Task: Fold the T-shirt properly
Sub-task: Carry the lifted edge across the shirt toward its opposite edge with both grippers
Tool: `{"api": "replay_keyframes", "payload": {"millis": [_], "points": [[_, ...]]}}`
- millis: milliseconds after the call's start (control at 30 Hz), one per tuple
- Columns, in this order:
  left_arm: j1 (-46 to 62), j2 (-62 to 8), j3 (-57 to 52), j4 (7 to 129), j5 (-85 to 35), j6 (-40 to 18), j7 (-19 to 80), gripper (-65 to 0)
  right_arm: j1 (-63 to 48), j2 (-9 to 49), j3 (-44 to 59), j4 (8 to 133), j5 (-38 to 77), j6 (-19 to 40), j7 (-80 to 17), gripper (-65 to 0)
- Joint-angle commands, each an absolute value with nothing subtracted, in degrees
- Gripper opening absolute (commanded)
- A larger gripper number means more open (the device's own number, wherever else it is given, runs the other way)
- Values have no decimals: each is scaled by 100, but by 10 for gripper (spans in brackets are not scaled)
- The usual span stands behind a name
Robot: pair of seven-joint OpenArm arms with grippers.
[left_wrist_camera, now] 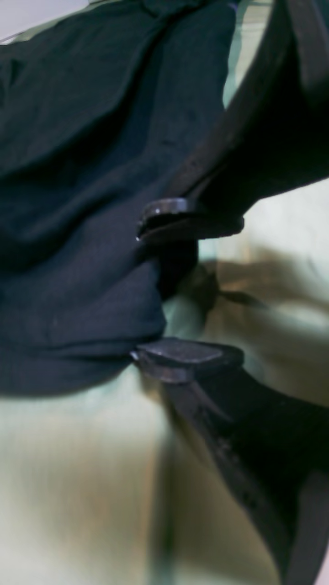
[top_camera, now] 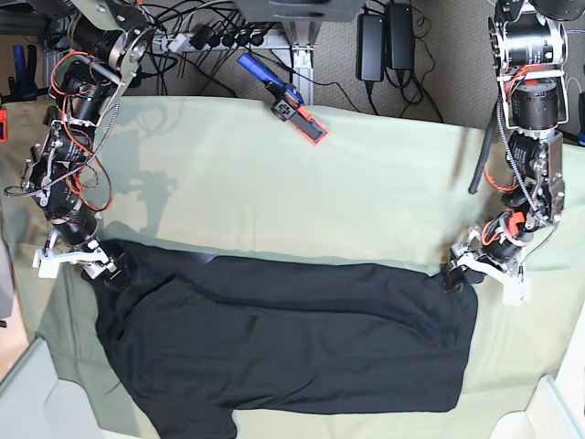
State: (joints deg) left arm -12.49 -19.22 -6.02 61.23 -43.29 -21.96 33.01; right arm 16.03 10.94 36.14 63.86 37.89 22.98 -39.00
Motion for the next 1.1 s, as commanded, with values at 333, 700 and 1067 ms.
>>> {"api": "replay_keyframes", "payload": {"millis": [333, 700, 1067], "points": [[-1619, -1699, -613, 6217, -3955, -1455, 2963, -431, 1632, 1186, 3627, 6475, 3879, 2729, -3776, -205], [-1586, -1841, -596, 6217, -3999, -2320, 2963, -650, 1645, 1190, 3607, 6475, 4143, 2738, -3837, -650], [-932, -2366, -561, 6219, -5043, -4000, 3000, -650, 1378, 1455, 3588, 6484, 4915, 2744, -4399, -650]]}}
